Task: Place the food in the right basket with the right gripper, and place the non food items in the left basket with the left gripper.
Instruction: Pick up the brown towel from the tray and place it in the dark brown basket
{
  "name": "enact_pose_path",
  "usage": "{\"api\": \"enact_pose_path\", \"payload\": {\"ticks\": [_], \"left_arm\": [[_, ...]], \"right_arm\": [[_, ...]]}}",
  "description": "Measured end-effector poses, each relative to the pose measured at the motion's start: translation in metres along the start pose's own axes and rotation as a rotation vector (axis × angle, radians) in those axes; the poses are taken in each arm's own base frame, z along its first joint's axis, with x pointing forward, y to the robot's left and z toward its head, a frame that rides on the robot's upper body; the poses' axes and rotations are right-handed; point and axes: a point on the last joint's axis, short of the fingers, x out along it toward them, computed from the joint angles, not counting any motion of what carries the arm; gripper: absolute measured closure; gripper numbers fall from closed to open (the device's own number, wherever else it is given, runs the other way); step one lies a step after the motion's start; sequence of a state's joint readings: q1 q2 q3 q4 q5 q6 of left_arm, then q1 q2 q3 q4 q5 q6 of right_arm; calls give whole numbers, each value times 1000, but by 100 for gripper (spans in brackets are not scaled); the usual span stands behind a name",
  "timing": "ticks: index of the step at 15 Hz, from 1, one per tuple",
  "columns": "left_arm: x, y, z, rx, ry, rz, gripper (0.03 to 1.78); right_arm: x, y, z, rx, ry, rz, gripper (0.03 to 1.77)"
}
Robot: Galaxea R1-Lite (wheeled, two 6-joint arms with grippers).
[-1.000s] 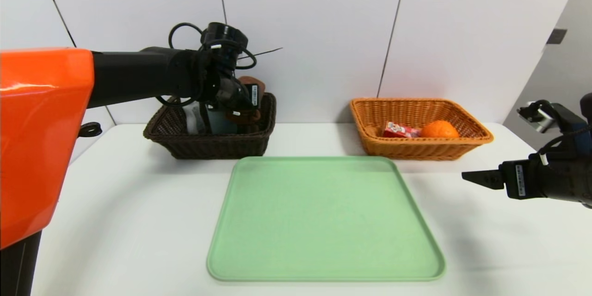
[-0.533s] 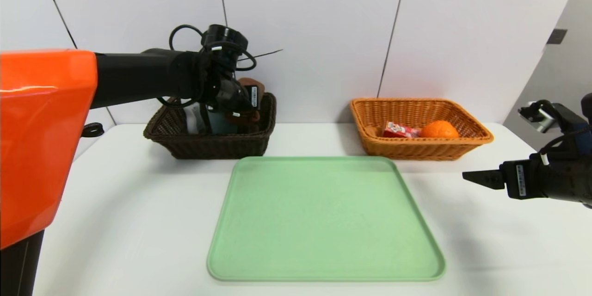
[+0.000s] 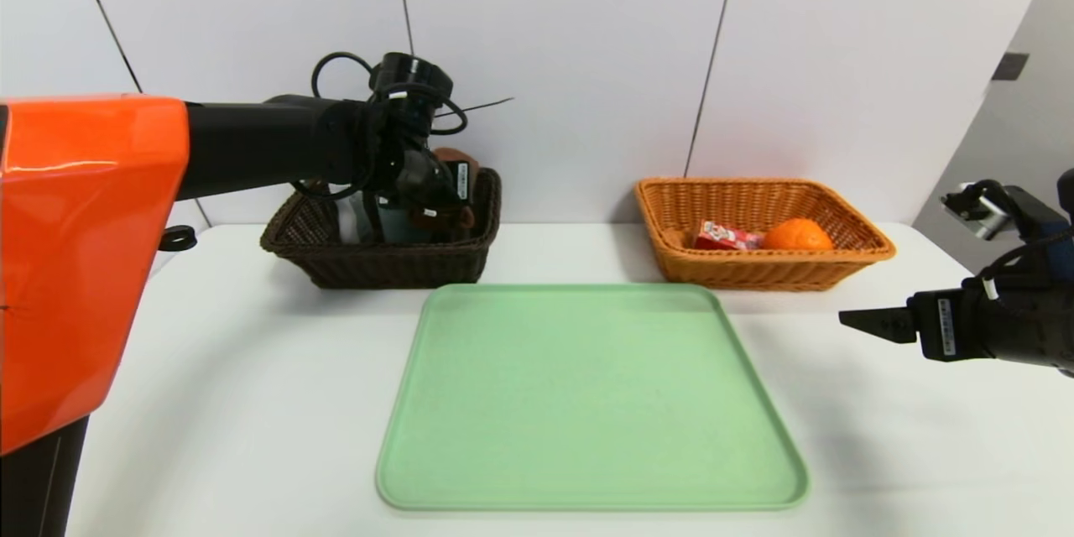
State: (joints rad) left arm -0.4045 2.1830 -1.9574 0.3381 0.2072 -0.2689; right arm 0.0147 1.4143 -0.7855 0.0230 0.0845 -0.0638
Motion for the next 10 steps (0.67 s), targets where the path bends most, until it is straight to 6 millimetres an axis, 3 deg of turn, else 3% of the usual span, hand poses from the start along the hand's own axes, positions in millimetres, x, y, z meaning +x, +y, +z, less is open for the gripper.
{"api": "enact_pose_path", "payload": {"ticks": [4, 8, 10], "left_arm": [[2, 2, -1, -1, 3, 7, 59], [3, 6, 1, -6, 2, 14, 40], [-6, 5, 6, -4, -17, 7, 33]], "right_arm": [[0, 0, 0, 0, -1, 0, 9], [0, 0, -3, 0, 6, 1, 9], [-1, 0, -4, 0, 9, 1, 9]]}}
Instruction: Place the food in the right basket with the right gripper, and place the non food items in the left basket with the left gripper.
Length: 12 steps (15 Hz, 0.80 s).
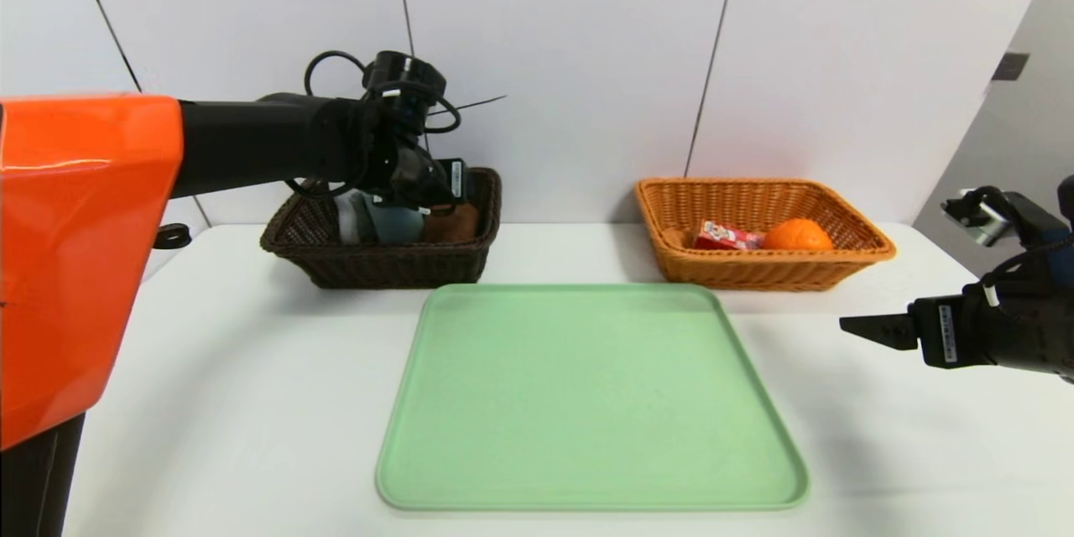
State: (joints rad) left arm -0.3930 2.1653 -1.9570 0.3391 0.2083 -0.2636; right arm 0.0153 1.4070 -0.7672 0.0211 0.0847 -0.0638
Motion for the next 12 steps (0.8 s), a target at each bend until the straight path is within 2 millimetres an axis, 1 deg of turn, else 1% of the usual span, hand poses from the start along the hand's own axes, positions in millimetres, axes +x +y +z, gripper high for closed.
{"api": "enact_pose_path", "payload": {"ticks": [1, 3, 4, 5, 6, 8, 10, 12], "left_arm": [[-10, -1, 6, 0, -21, -9, 31], [-45, -7, 20, 2, -77, -43, 26], [-67, -11, 27, 14, -99, -63, 24], [-92, -12, 32, 32, -114, -80, 22], [-117, -10, 35, 52, -118, -89, 21], [-168, -1, 33, 104, -109, -100, 19], [-214, 13, 21, 158, -110, -105, 17], [-258, 34, 6, 180, -137, -96, 15]], "right_arm": [[0, 0, 0, 1, 0, 0, 9], [-2, 0, 0, -2, -7, -1, 9], [-4, 0, 2, -6, -17, -2, 9], [-6, 0, 4, -9, -31, -2, 9], [-10, 0, 9, -12, -52, 0, 9], [-19, 0, 22, -23, -108, 5, 9], [-30, 0, 38, -59, -163, 6, 9], [-40, 1, 51, -116, -187, 9, 9]]}}
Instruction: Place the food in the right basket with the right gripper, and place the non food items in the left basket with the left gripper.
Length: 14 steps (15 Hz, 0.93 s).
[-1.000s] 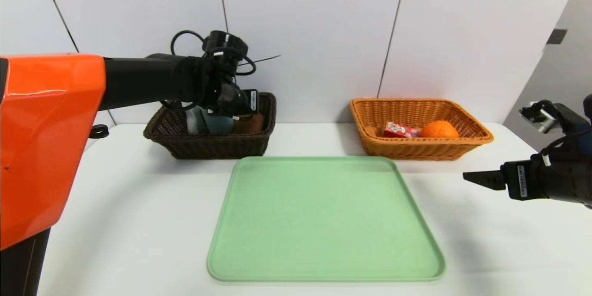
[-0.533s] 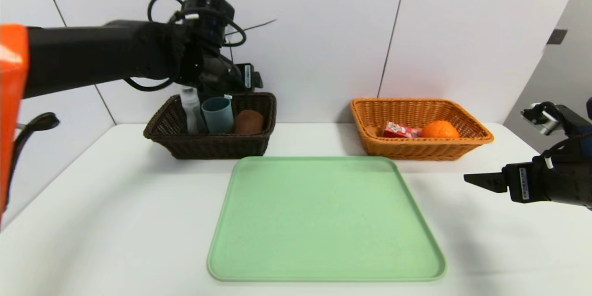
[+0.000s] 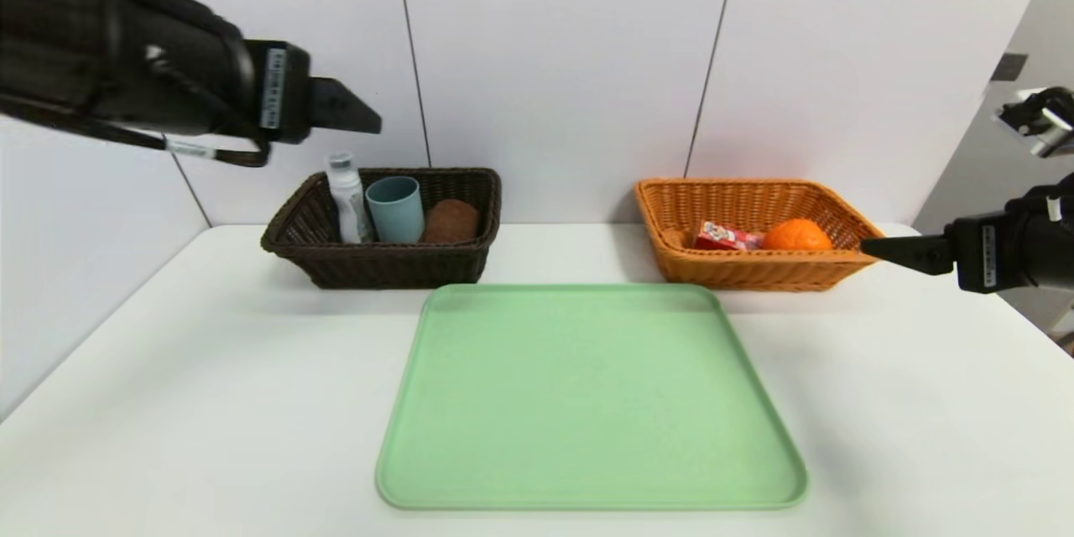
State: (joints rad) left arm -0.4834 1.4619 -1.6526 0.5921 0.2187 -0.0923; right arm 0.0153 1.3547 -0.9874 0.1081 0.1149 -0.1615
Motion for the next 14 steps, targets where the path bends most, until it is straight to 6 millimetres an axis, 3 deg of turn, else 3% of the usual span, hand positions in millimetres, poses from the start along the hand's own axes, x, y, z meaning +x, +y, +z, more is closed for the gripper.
{"api": "enact_pose_path", "payload": {"ticks": [3, 5, 10, 14], "left_arm": [[-58, 40, -23, -46, -49, 166, 14], [-86, 56, -45, -70, -55, 276, 14], [-132, 59, -114, -72, -44, 376, 12], [-161, 52, -167, -75, -75, 385, 12]], "right_arm": [[-16, 4, 9, -30, -35, 10, 9], [-32, 8, 7, -35, -49, 16, 9], [-97, 19, -18, -42, -104, 9, 9], [-137, 25, -67, -23, -155, -56, 9]]}}
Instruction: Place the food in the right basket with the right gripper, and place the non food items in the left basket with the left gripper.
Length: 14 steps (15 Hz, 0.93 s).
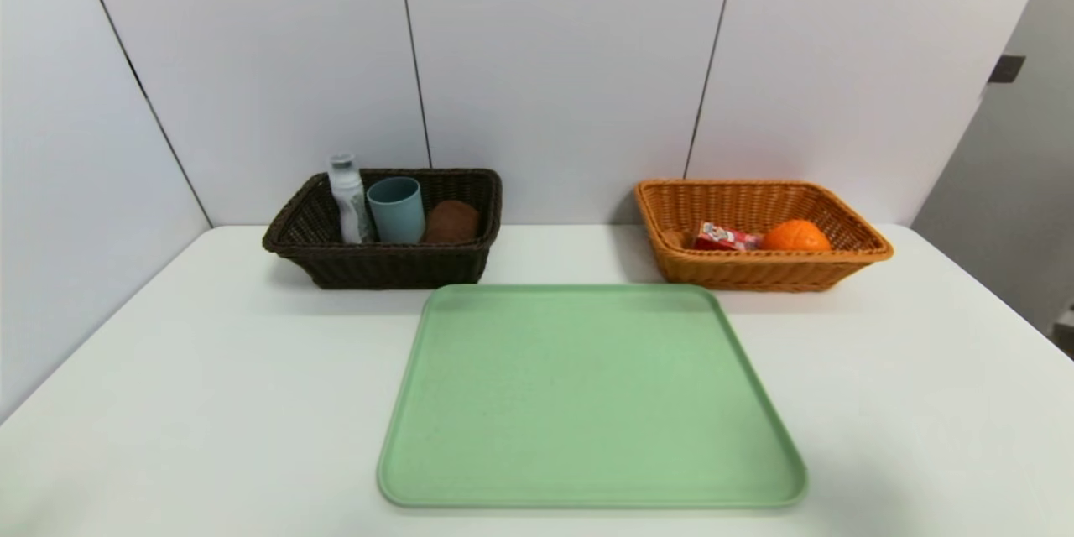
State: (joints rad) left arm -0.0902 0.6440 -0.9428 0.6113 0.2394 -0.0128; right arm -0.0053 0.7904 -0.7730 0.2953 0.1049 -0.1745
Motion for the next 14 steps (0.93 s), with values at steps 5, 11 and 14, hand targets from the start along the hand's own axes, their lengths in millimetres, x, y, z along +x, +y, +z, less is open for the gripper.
{"api": "enact_pose_path", "payload": {"ticks": [5, 11, 14], "left_arm": [[-24, 6, -71, -14, -32, 20, 12], [-31, 0, -133, 9, -120, -108, 12], [-33, -2, -145, 37, -233, -165, 12]], "right_arm": [[-48, 15, -56, -5, -123, -54, 9], [-75, 29, -113, -14, -294, -45, 9], [-83, 31, -127, -27, -432, -63, 9]]}}
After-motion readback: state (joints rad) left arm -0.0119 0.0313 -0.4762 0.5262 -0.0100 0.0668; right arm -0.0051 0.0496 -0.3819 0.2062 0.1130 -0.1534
